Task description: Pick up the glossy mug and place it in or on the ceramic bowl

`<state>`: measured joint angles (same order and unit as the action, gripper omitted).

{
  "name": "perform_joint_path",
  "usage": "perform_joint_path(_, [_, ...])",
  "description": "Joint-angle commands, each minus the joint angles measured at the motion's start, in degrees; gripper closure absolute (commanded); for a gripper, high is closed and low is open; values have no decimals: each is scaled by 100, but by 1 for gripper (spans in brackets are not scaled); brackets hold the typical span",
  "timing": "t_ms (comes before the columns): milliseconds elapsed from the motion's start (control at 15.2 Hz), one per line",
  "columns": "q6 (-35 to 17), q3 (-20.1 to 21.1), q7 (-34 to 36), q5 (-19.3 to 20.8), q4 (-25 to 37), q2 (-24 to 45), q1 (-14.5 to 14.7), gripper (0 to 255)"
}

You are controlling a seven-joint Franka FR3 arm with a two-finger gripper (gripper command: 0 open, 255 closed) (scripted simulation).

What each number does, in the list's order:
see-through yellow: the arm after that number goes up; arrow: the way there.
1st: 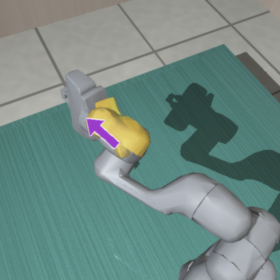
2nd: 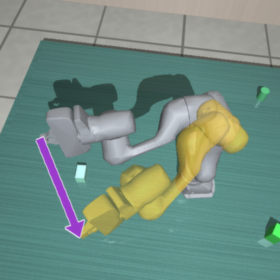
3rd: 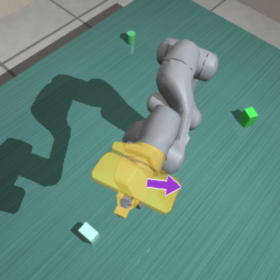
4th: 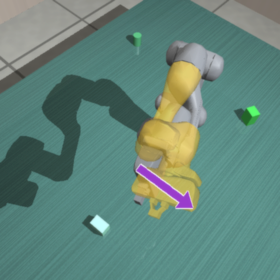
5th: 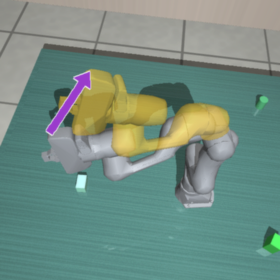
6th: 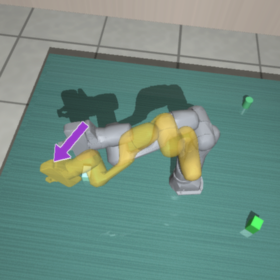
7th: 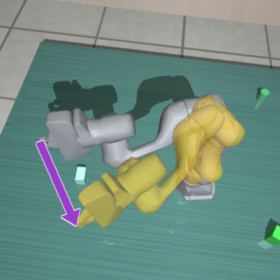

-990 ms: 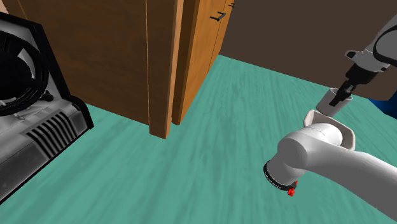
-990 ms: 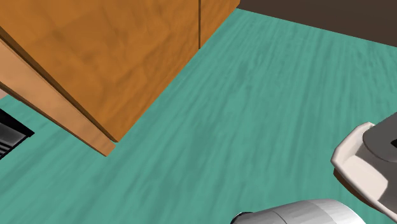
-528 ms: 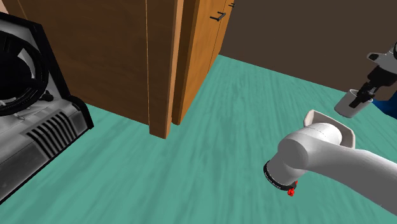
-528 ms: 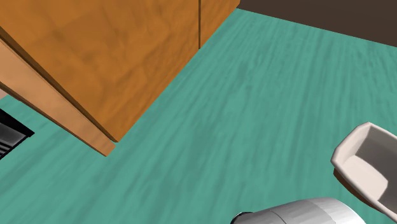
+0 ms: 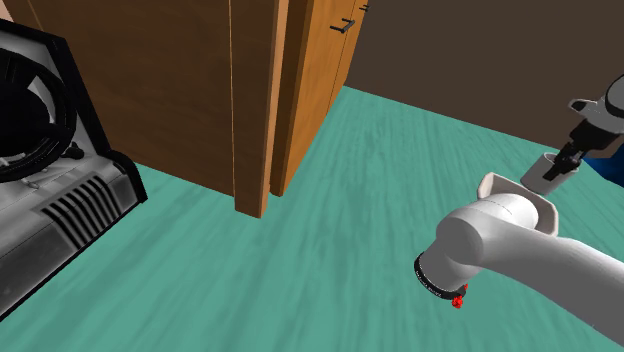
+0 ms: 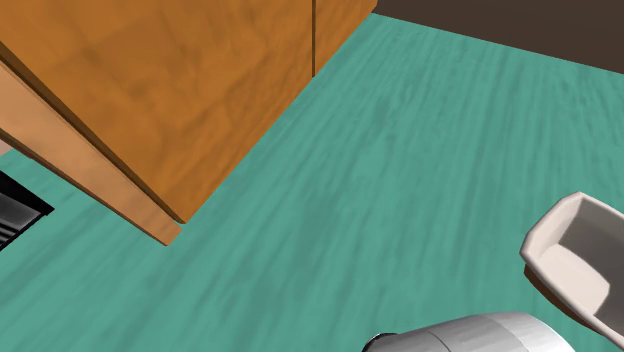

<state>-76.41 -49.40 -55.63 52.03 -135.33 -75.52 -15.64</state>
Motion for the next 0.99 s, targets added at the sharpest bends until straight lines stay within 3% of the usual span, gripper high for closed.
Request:
perform_joint_path(0, [-86,-101,15,97,-138,-70,-41,255])
perform_joint_path(594, [-438,-570,76,535,-683,-327,-219,255])
perform_joint_path(924, [-438,-570,76,535,-683,-327,-219,255])
